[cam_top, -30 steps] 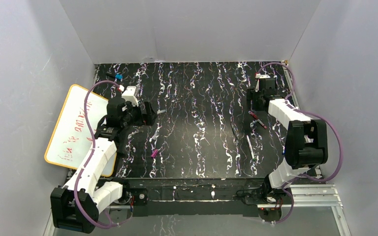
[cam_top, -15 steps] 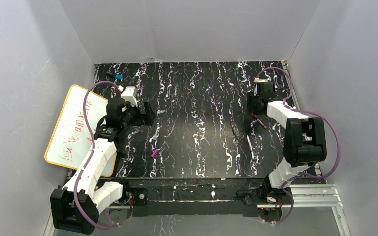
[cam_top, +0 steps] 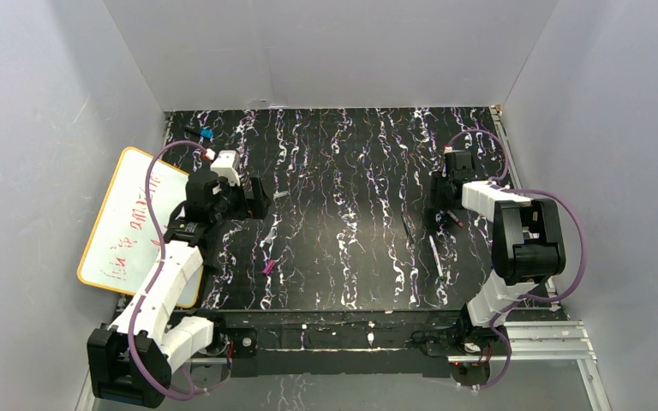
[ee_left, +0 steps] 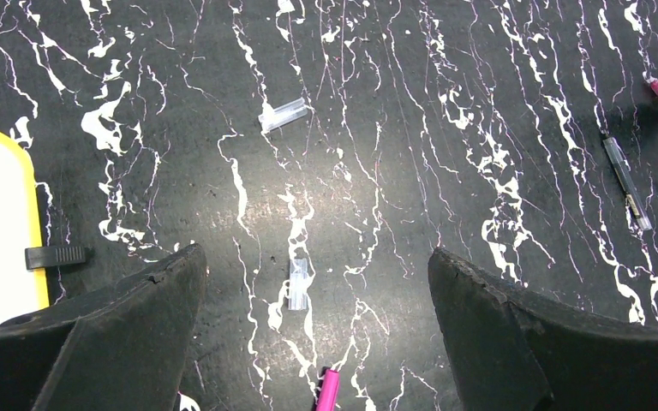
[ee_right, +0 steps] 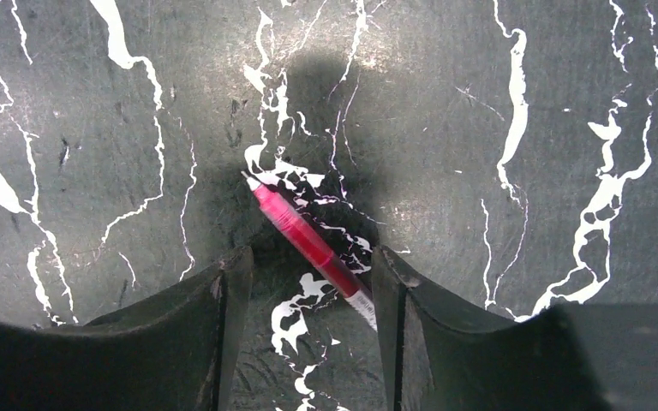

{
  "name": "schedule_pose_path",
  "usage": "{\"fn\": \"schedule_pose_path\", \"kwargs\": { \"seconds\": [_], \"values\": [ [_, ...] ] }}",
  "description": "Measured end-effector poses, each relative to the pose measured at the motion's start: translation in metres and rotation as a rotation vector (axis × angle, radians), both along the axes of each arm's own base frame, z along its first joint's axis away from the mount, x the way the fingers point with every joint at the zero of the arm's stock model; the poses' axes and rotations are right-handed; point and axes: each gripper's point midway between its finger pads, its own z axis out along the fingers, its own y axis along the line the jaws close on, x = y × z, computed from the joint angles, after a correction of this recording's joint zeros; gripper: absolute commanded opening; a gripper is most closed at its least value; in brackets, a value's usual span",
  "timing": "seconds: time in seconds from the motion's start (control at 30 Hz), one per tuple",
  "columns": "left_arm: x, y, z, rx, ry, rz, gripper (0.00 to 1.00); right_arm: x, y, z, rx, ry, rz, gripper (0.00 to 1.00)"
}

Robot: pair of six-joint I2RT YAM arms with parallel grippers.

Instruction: Insert the pens into the pen caps

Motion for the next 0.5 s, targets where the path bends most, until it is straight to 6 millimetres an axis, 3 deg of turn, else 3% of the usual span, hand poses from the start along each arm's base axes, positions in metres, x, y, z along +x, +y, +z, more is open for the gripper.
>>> {"fn": "schedule_pose_path", "kwargs": {
  "seconds": [0.2, 0.37, 0.5],
  "values": [
    [-0.0005, -0.0012, -0.0003, 0.005, 0.000, -0.004, 0.98, 0.0005, -0.0005, -0.0006, 0.007, -0.002, -0.020, 0.39],
    [-0.0007, -0.0006, -0.0009, 0.010, 0.001, -0.003, 0.98, 0.0014, 0.0007, -0.0018, 0.019, -0.004, -0.033, 0.01],
    [-0.0006, -0.0003, -0.0009, 0.012, 0.000, -0.002, 0.98, 0.0016, -0.0001, -0.0022, 0.020, -0.004, -0.042, 0.01]
  ]
}}
